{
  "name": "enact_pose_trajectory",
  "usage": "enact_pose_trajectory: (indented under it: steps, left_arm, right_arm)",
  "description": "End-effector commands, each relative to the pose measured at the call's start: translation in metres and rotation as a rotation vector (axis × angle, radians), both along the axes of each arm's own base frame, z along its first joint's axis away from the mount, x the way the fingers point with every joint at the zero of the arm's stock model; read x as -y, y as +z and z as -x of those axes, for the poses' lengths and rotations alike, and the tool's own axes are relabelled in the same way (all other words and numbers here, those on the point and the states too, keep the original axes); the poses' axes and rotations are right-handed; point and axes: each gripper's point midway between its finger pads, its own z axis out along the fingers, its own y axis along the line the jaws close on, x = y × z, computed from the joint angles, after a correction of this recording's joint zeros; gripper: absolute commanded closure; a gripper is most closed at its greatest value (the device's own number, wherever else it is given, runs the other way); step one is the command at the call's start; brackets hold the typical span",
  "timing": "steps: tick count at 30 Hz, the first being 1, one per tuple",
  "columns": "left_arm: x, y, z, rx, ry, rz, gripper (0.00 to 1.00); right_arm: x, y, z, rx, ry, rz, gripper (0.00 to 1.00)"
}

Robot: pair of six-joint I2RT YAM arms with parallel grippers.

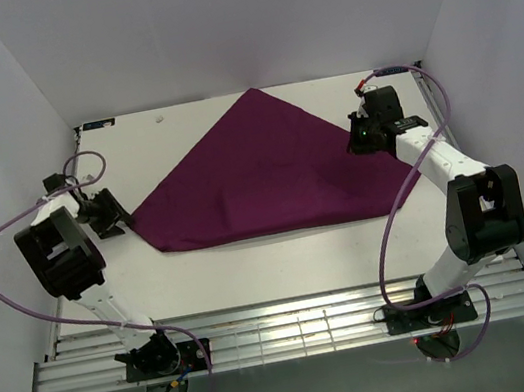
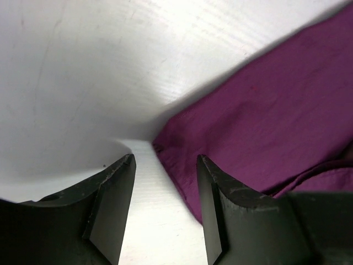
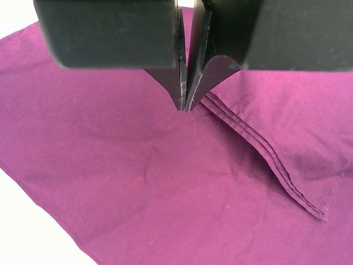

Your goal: Prepare the surgical pack

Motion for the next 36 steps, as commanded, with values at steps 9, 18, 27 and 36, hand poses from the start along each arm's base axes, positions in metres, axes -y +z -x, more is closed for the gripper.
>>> enact_pose_trajectory:
  steps: [9, 18, 27, 36]
  left_arm:
    - [0.02, -0.025, -0.009, -0.022, -0.023, 0.072, 0.54]
    - [0.032, 0.008, -0.03, 0.129, -0.048, 0.141, 1.0]
    - [0.047, 0.095, -0.016, 0.399, -0.154, 0.043, 1.0]
    - [0.127, 0.137, -0.006, 0.506, -0.354, 0.081, 1.0]
  right_arm:
    - [0.005, 0.017, -0.008, 0.042, -0.02, 0.019, 0.92]
    - [0.004, 0.019, -0.006, 0.041, -0.018, 0.012, 0.92]
    - [0.005, 0.018, 0.004, 0.054, -0.01, 0.008, 0.92]
    - [-0.004, 0.022, 0.012, 0.048, 0.026, -0.035, 0.92]
